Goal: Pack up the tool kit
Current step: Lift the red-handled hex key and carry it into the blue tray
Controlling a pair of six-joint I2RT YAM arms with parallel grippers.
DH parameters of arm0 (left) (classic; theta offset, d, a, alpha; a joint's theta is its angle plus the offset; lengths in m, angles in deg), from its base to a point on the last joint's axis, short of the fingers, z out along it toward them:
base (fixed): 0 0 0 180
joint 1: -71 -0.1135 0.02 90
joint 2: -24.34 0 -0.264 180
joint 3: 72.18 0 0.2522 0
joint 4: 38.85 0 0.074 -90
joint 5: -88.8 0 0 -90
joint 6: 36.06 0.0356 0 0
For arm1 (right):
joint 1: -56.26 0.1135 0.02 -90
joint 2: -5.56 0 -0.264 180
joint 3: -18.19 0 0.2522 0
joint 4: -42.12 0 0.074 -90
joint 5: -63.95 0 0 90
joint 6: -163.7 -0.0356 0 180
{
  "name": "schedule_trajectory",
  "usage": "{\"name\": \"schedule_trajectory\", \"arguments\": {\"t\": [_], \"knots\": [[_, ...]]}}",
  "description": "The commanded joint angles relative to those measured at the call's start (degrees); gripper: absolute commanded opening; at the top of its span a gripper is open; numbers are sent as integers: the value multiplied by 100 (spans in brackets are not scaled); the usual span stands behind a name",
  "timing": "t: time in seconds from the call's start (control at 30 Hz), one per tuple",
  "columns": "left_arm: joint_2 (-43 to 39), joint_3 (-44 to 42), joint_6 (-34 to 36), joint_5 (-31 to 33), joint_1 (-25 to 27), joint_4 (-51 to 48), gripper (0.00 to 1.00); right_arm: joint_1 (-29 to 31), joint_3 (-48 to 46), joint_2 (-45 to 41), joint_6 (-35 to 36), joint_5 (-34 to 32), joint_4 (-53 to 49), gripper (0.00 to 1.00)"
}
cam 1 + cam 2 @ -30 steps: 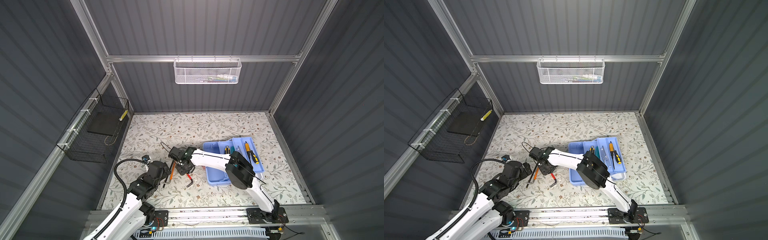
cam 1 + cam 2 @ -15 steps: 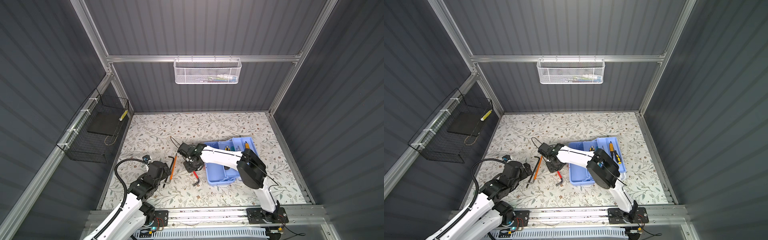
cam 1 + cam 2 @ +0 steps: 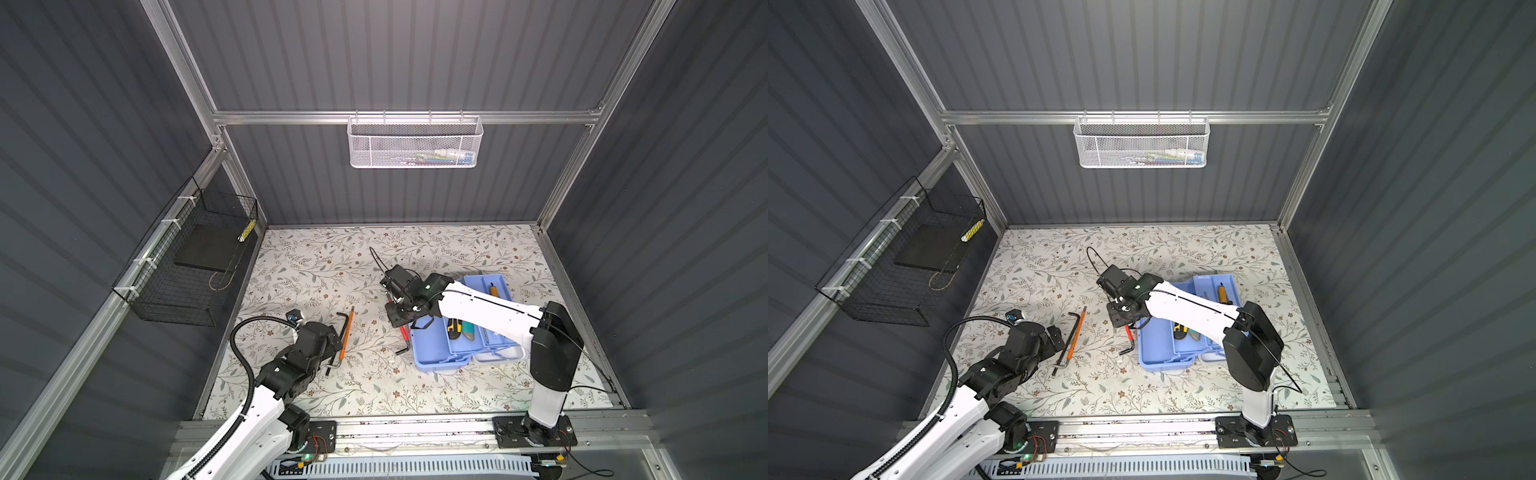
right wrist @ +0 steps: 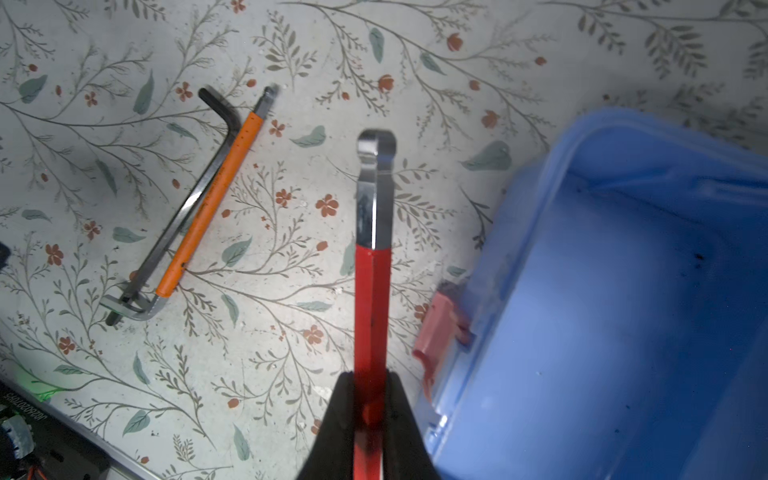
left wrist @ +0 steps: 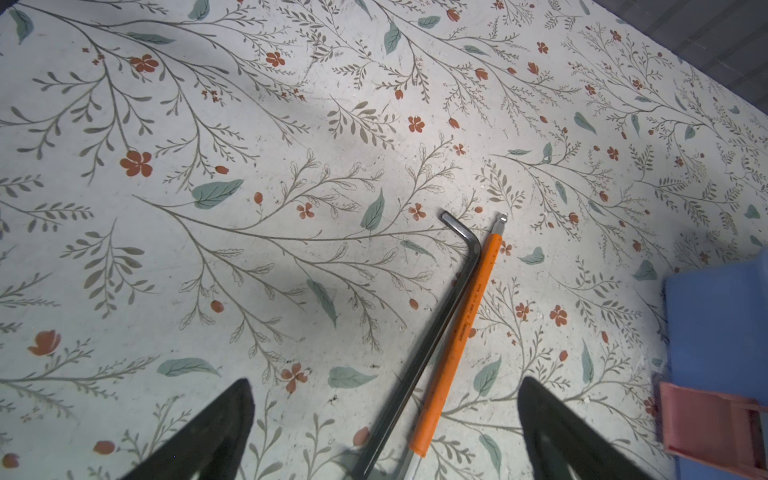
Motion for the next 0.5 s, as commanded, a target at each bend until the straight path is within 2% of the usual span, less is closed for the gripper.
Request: {"name": "schedule_trajectory", "arguments": {"t": [0.0,0.2,0.47], "knots": [[64,41,182,-47,8,84,99,-137,-279,-394,-170,-240,-27,0],[173,15,195,-99,9,197,100,-324,-713,-714,-277,-405,25,0],[190,45,221,-100,6,193,100,-593,-1090,-650,-304,-463,12,0]]}}
